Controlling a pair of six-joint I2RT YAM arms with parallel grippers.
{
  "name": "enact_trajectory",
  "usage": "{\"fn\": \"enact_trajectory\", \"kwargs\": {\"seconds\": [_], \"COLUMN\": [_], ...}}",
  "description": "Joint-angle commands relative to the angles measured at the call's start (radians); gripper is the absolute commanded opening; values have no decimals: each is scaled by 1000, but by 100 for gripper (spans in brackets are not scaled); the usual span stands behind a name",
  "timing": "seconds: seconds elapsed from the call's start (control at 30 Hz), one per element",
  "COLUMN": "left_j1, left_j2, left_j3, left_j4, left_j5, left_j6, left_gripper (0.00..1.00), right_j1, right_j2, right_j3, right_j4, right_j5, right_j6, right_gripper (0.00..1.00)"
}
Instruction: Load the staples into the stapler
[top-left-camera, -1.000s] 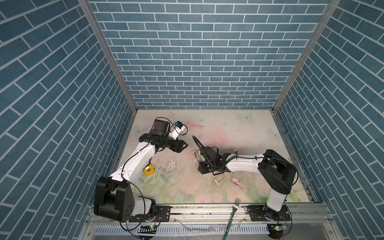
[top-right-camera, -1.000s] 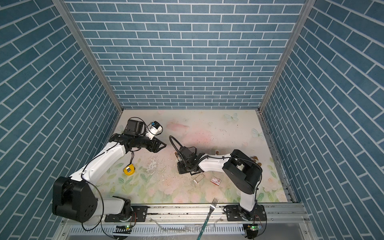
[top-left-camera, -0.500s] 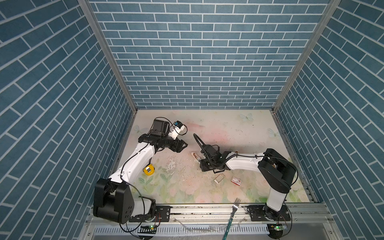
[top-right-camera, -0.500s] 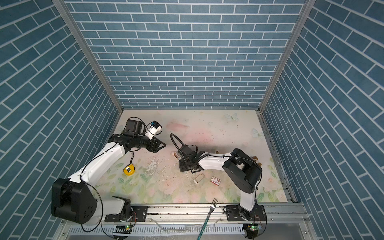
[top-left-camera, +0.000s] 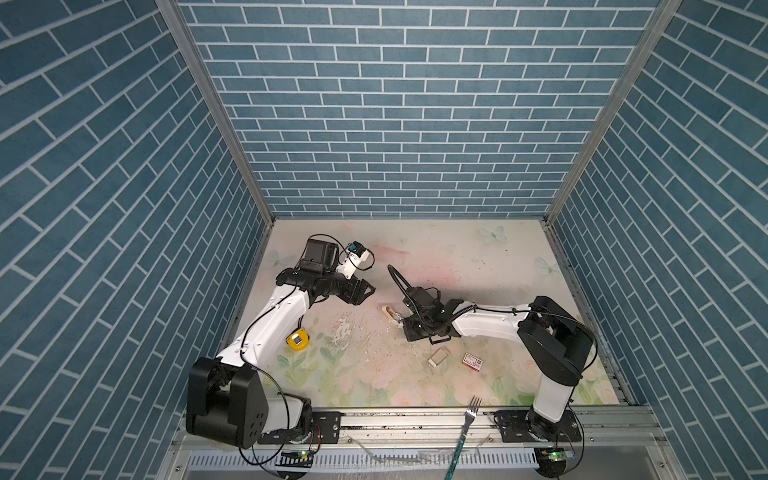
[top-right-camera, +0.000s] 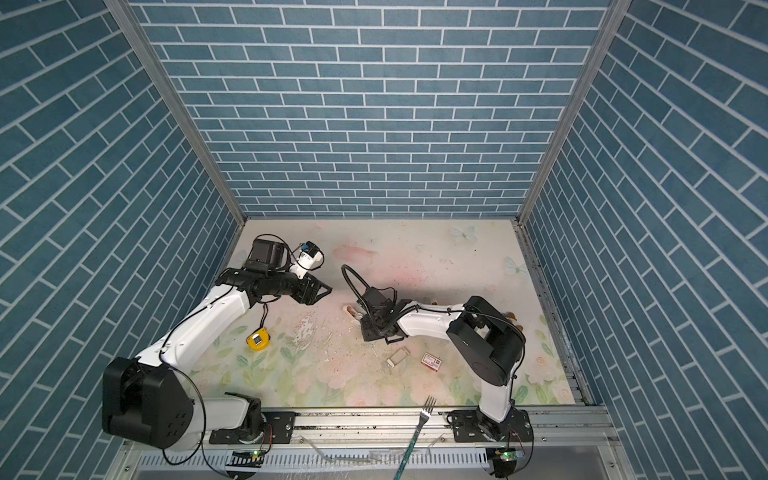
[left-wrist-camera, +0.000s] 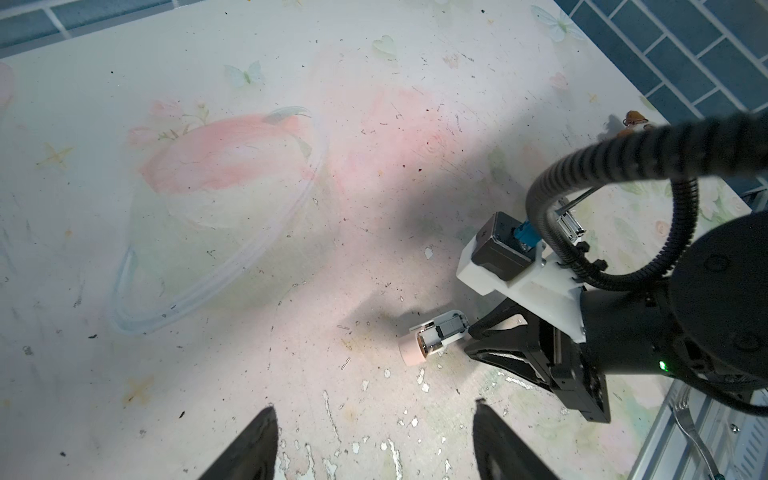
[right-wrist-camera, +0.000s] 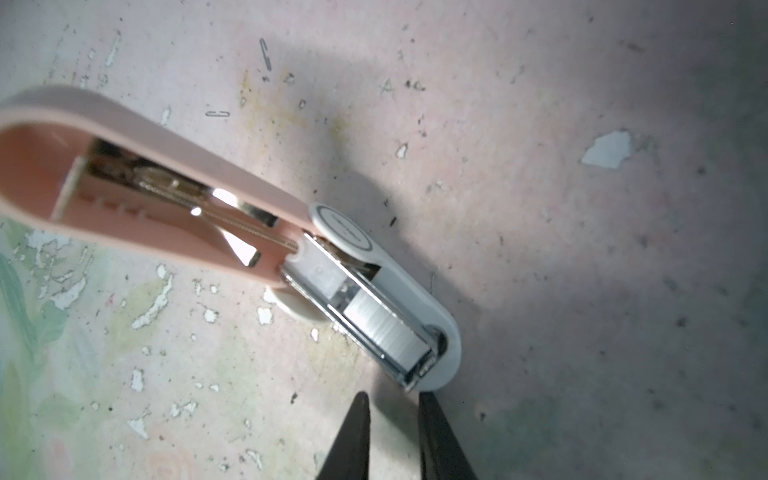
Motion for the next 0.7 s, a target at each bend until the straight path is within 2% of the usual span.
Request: {"fn": "enact_trajectory", "kwargs": {"seconds": [0.0, 0.17, 0.37, 0.5, 0.67], "left_j1": [6, 4, 4, 3, -5], "left_j2": [-26, -16, 33, 67, 88], "left_j3": [-19, 2, 36, 35, 8], "left_j4": [-8, -39, -92, -128, -109], "left_j5": [-8, -33, -31, 4, 10], "left_j6": [32, 100, 211, 267, 298], "left_gripper": [75, 74, 71, 68, 67], "right_j1": [-6, -14, -71, -111, -124], "right_j2": [-32, -133, -172, -149, -108], "right_j3": [-19, -83, -96, -86, -64], "right_j4": [-69, -73, -42, -10, 16], "right_j5": [23, 43, -27, -105, -138], "right_j6": [-12, 62, 136, 169, 186], "right_gripper": [23, 23, 22, 22, 22]}}
